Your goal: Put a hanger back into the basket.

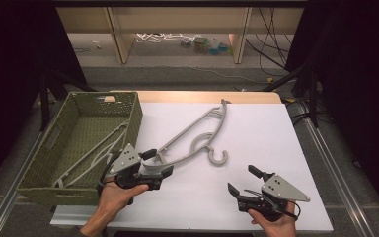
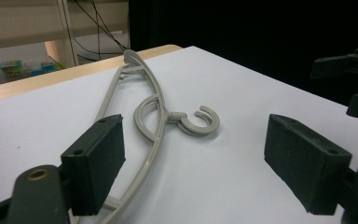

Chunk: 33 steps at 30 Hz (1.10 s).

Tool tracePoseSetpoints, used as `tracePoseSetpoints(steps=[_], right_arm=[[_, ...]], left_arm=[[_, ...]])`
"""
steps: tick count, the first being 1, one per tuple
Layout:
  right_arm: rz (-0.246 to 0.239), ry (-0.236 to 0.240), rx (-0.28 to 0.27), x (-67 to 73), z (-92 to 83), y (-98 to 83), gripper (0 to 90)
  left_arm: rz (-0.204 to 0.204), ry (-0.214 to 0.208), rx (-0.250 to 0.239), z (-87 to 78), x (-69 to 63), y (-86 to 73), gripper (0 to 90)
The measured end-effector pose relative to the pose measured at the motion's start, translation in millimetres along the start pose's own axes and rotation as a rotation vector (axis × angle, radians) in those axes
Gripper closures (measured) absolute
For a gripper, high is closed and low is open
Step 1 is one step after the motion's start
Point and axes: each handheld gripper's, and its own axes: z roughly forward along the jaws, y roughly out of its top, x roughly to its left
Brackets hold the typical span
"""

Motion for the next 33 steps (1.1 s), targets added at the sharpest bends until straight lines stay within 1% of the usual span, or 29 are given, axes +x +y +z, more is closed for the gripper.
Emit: tracePoseSetpoints(steps=[1,2,5,6,7,9,10,12,13,14,15,16,17,19,20,21,23,25,26,27,28,29,31,33], right_arm=[[-0.002,0.001,0.001,0.1,0.1,-0.1,15.9],[0.006,0.009,-0.018,0.9,2.0,-0.8,15.9],[0.003,0.005,-0.008,1.3,1.1,-0.6,15.9],[-0.007,-0.002,-0.001,0.9,0.2,0.0,15.9],[-0.01,-0.007,-0.006,1.3,0.6,0.0,15.9],[-0.009,-0.003,0.009,2.1,0.0,0.2,15.9],[-0.005,0.003,0.001,2.3,0.3,0.1,15.9],[-0.012,-0.004,0.006,2.0,-0.5,0.6,16.0],[0.002,0.007,-0.012,2.8,1.5,-0.2,15.9],[0.001,0.006,-0.011,2.8,1.5,-0.2,16.0],[0.001,0.006,-0.01,2.8,1.5,-0.2,16.0],[-0.001,0.003,-0.004,2.6,1.1,-0.1,16.0],[-0.008,-0.005,0.014,2.1,-0.4,0.4,16.0],[0.001,0.005,-0.012,2.4,1.3,-0.3,16.0],[0.0,0.003,-0.009,2.3,1.1,-0.2,16.0],[-0.01,-0.01,-0.001,1.8,0.3,0.1,16.0],[-0.008,-0.004,0.009,2.1,-0.1,0.3,16.0],[-0.013,-0.004,0.012,2.1,0.0,0.6,16.0],[-0.01,0.004,0.002,2.1,0.5,0.2,16.0],[0.001,0.005,-0.009,2.5,1.3,-0.3,16.0],[0.001,0.004,-0.01,2.2,1.1,-0.3,16.0],[-0.008,-0.011,0.002,1.3,-0.4,0.2,16.0],[-0.007,-0.012,0.002,0.9,-0.5,0.1,16.0],[-0.008,-0.007,0.005,1.0,-0.9,0.4,16.0]], left_arm=[[-0.001,-0.001,0.006,3.4,-1.1,0.7,19.1],[0.004,-0.006,0.019,5.7,-1.8,1.4,18.9],[0.043,-0.029,0.056,16.8,-5.8,4.4,22.4],[0.057,-0.029,0.069,20.4,-6.7,5.3,22.3],[0.066,-0.031,0.083,23.7,-7.5,6.6,22.3],[0.067,-0.028,0.097,30.6,-7.9,9.7,22.0],[0.069,-0.023,0.109,34.2,-7.7,11.4,21.9],[0.077,-0.018,0.124,41.1,-6.4,14.2,21.5],[0.073,-0.016,0.132,44.3,-5.6,15.2,21.5],[0.071,-0.019,0.143,47.3,-4.7,16.0,21.4],[0.075,-0.018,0.162,49.9,-3.6,17.1,21.2],[0.075,-0.019,0.175,52.9,-2.6,17.8,20.6],[0.078,-0.021,0.184,55.7,-1.7,18.5,20.2],[0.084,-0.007,0.196,61.6,-2.0,18.6,20.3],[0.106,-0.006,0.215,64.9,-2.0,18.1,20.5],[0.128,-0.006,0.252,69.5,-2.0,17.1,20.5],[0.134,-0.007,0.28,75.4,-1.4,16.7,20.5],[0.151,0.001,0.307,81.1,0.8,17.4,21.5],[0.146,0.005,0.326,84.4,2.0,17.6,22.2],[0.153,0.007,0.345,88.0,4.0,18.4,22.2],[0.153,0.01,0.367,92.7,5.1,18.7,22.2],[0.164,0.009,0.378,95.8,5.7,18.9,22.3],[0.188,0.017,0.414,104.6,5.9,17.7,22.5],[0.195,0.027,0.448,113.5,5.9,15.0,22.6]])
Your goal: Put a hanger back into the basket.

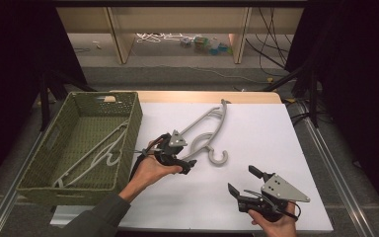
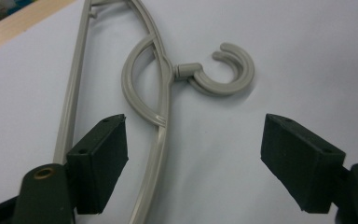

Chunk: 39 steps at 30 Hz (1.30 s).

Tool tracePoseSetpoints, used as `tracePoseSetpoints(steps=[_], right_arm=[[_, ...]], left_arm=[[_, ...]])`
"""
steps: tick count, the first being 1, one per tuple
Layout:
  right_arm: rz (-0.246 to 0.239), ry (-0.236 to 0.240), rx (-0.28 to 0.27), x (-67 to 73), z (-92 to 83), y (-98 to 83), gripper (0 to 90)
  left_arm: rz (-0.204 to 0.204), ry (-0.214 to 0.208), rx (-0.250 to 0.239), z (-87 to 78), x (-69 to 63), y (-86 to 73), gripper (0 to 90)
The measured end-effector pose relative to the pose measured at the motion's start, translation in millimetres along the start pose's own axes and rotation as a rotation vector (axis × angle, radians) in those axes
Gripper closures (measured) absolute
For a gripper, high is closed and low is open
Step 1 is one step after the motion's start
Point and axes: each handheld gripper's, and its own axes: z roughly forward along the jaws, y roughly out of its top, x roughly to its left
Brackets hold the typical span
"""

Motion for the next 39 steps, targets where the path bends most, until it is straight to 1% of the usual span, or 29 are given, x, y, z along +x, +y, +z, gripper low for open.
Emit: tracePoseSetpoints(steps=[2,3,5,7,8,10,12,15,16,17,18,19,20,21,22,23,24,25,26,27,28,29,30,31,33,34,35,37,39], right_arm=[[-0.001,0.004,0.004,0.6,0.0,0.2,16.0],[0.007,0.011,-0.017,1.1,2.2,-0.6,16.0],[0.003,0.008,-0.005,1.3,1.1,-0.1,16.0],[0.007,0.014,-0.02,1.3,1.9,-0.2,16.1],[0.009,0.014,-0.013,1.3,1.3,-0.1,16.1],[0.01,0.013,-0.013,1.4,1.1,-0.1,16.2],[0.004,0.011,-0.01,1.2,0.7,0.3,16.3],[0.009,0.014,-0.018,1.2,1.8,-0.3,16.3],[0.008,0.013,-0.019,1.2,1.9,-0.2,16.3],[0.01,0.015,-0.017,1.4,1.7,-0.1,16.3],[0.011,0.015,-0.013,1.3,1.3,-0.1,16.3],[0.01,0.015,-0.017,1.1,1.7,-0.4,16.3],[0.009,0.01,-0.01,1.0,1.1,-0.2,16.3],[0.002,0.005,-0.006,0.6,0.4,0.2,16.4],[0.011,0.016,-0.018,1.1,1.8,-0.2,16.5],[0.009,0.016,-0.018,1.2,1.9,-0.3,16.6],[0.0,0.006,0.008,0.9,-0.4,0.4,16.6],[0.011,0.017,-0.017,1.6,1.9,-0.3,16.6],[0.006,0.017,-0.02,1.4,1.8,0.0,16.7],[0.009,0.017,-0.017,1.4,1.6,0.1,16.7],[0.007,0.016,-0.019,1.1,1.9,-0.3,16.7],[0.011,0.015,-0.013,1.2,1.6,-0.4,16.7],[0.001,0.006,-0.005,0.6,0.6,0.1,16.7],[0.009,0.016,-0.019,1.2,1.9,-0.2,16.7],[0.006,0.018,-0.016,1.4,1.4,0.1,16.8],[0.008,0.019,-0.014,1.4,1.2,0.0,16.8],[0.009,0.017,-0.014,1.3,1.1,0.0,16.8],[-0.002,0.006,-0.006,0.5,-0.3,0.7,16.8],[-0.003,0.009,-0.006,0.4,-0.3,0.5,16.9]], left_arm=[[0.015,0.009,0.031,8.2,-0.1,1.6,23.6],[0.031,0.015,0.045,11.8,0.0,2.7,24.3],[0.06,0.018,0.087,18.0,0.4,5.0,25.4],[0.061,0.019,0.097,24.3,2.5,6.1,26.1],[0.073,0.024,0.102,26.8,3.9,6.3,27.3],[0.075,0.023,0.129,33.3,5.2,4.9,29.9],[0.085,0.017,0.148,38.7,7.8,3.4,30.0],[0.064,0.002,0.162,45.2,11.7,1.5,31.3],[0.074,0.004,0.164,46.4,13.7,1.7,32.0],[0.058,0.0,0.168,47.3,14.6,1.3,33.5],[0.063,0.001,0.17,48.1,16.0,1.0,35.3],[0.057,-0.005,0.18,49.0,17.1,0.7,36.2],[0.066,-0.008,0.19,49.4,18.7,0.5,36.8],[0.058,-0.01,0.19,50.3,19.5,0.0,38.1],[0.056,-0.011,0.199,50.8,20.9,-0.2,39.6],[0.047,-0.009,0.2,51.6,21.8,-0.4,42.7],[0.052,-0.005,0.203,52.1,22.7,-0.2,45.1],[0.047,-0.005,0.21,53.0,22.6,-0.2,45.8],[0.053,-0.002,0.224,53.0,21.4,0.3,46.9],[0.071,0.005,0.237,53.1,19.2,1.3,47.7],[0.101,0.002,0.264,52.5,18.6,3.3,48.1],[0.096,-0.005,0.272,52.8,18.2,5.4,48.1],[0.09,-0.005,0.27,53.6,18.1,7.4,48.5],[0.093,-0.004,0.274,54.5,18.7,9.7,49.8],[0.087,-0.007,0.277,56.4,19.4,13.5,51.9],[0.08,-0.016,0.285,57.8,19.1,14.8,52.6],[0.083,-0.021,0.298,58.7,19.1,15.9,53.0],[0.076,-0.02,0.314,61.1,19.1,16.7,53.3],[0.068,-0.026,0.325,63.4,19.2,16.4,55.5]])
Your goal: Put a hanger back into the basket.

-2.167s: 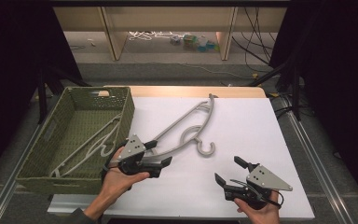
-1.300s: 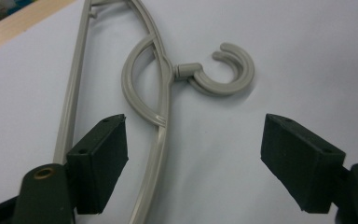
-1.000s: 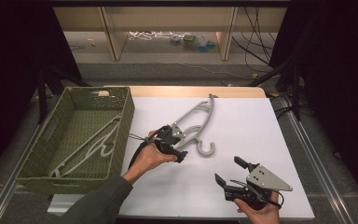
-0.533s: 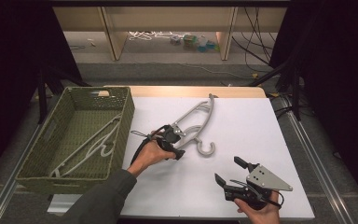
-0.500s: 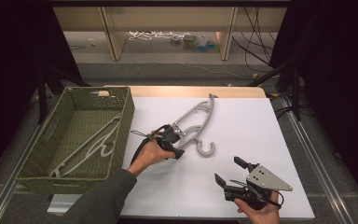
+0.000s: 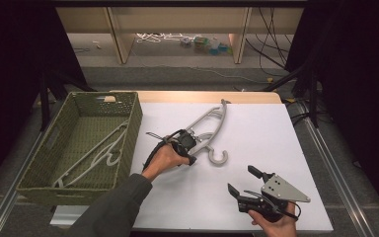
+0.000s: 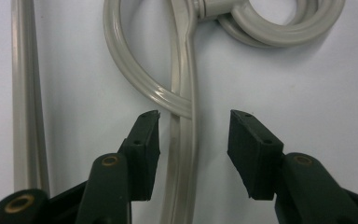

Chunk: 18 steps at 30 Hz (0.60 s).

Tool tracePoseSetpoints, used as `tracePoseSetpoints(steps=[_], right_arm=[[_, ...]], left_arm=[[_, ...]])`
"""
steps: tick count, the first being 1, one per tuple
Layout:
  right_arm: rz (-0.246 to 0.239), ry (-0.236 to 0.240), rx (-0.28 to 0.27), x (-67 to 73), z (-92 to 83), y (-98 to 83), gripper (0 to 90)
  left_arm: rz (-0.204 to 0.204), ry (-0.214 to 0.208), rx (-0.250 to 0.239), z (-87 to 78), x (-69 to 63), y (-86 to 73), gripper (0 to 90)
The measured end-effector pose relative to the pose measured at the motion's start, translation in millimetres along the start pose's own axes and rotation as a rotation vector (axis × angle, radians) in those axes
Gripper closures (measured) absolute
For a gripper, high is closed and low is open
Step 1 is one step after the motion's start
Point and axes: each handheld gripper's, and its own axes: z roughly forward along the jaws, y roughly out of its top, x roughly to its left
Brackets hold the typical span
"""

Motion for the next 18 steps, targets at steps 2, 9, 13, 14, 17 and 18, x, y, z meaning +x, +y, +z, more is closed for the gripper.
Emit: tracePoseSetpoints(steps=[2,9,13,14,17,18], right_arm=[[0.002,0.001,-0.001,0.3,-0.2,0.2,16.9],[-0.003,0.0,-0.002,0.5,0.1,0.4,17.0],[-0.003,-0.001,-0.004,0.4,0.0,0.5,17.0],[-0.002,0.0,-0.003,0.4,0.1,0.5,17.0],[-0.004,0.001,-0.005,0.6,0.0,0.5,17.0],[-0.004,0.0,-0.005,0.5,0.0,0.5,17.0]], left_arm=[[0.004,-0.006,0.011,1.0,1.1,0.6,58.5],[-0.005,-0.03,0.029,8.1,7.0,1.0,67.9],[0.008,-0.027,0.028,8.2,8.0,1.1,72.2],[0.017,-0.018,0.038,7.5,6.9,1.6,72.5],[0.037,0.002,0.037,7.6,4.5,2.0,76.3],[0.046,0.006,0.045,6.8,5.3,2.5,77.1]])
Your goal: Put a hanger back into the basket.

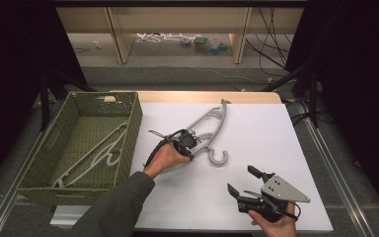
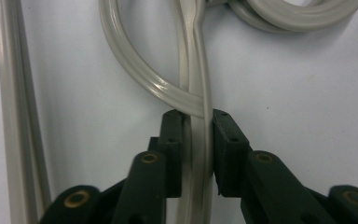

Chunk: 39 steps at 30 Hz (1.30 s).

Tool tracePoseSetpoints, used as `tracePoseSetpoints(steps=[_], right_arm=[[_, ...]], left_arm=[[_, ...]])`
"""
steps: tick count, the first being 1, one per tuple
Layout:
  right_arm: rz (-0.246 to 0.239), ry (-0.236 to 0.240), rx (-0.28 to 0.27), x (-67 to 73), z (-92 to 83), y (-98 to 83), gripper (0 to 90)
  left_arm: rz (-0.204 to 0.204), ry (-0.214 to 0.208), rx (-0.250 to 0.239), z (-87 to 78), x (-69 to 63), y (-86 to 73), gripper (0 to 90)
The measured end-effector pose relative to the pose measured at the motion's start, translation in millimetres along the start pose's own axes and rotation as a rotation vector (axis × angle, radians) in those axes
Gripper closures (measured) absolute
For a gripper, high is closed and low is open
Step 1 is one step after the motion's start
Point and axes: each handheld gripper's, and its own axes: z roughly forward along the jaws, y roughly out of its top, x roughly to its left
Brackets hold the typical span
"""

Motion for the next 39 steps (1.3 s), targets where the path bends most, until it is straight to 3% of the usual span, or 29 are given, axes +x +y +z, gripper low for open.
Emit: tracePoseSetpoints(steps=[2,8,17,22,39], right_arm=[[0.006,0.002,0.003,0.0,-0.1,-0.3,17.0],[0.003,0.001,0.002,0.0,0.0,-0.2,17.0],[-0.001,0.002,0.001,0.0,-0.1,-0.2,17.0],[-0.001,0.002,0.001,0.0,-0.1,-0.2,17.0],[0.0,0.001,0.0,0.0,-0.4,0.0,16.8]], left_arm=[[-0.003,0.021,-0.002,-1.4,1.4,0.6,80.5],[-0.033,-0.021,-0.005,-5.8,5.4,-2.5,80.8],[-0.05,-0.041,0.002,-9.9,7.1,-4.0,80.7],[-0.04,-0.048,0.034,-8.9,6.3,-3.1,80.7],[-0.084,-0.113,0.023,-10.5,12.3,-5.5,80.7]])
